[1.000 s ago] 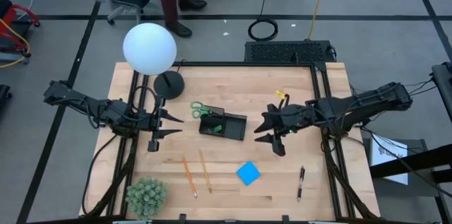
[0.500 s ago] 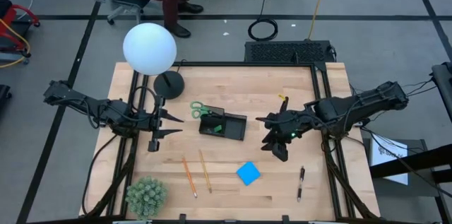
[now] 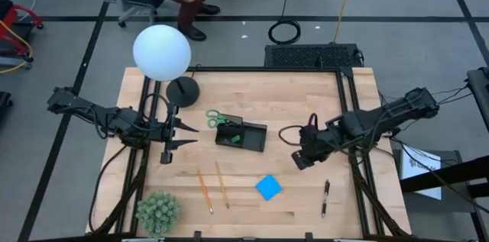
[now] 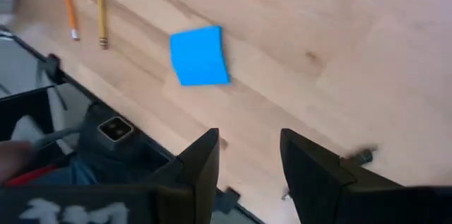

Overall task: Pick and place office supplies into organizer
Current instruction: Put the black pen into the black desk organizer

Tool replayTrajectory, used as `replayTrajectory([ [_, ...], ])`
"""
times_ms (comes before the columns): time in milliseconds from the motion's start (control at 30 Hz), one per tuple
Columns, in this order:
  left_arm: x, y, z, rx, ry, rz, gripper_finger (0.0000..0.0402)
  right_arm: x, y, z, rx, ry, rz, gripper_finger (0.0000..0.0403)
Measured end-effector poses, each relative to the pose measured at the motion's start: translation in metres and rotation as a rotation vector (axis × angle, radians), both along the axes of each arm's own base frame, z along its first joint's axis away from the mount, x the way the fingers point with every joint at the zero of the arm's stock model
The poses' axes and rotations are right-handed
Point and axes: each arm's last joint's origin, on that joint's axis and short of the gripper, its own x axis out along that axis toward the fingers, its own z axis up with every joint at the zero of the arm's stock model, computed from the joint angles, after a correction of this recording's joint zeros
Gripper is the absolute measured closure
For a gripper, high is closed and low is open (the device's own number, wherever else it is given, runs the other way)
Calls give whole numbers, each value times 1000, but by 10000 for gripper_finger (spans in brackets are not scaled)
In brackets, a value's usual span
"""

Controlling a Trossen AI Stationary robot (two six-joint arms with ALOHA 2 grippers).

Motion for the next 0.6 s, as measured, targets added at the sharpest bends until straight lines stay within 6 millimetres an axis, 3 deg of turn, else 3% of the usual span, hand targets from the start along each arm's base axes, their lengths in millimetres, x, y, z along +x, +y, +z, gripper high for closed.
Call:
replayTrajectory([
  [600,0,0,-2,7,22,0,270,17,25,24,32,-398,6,264],
])
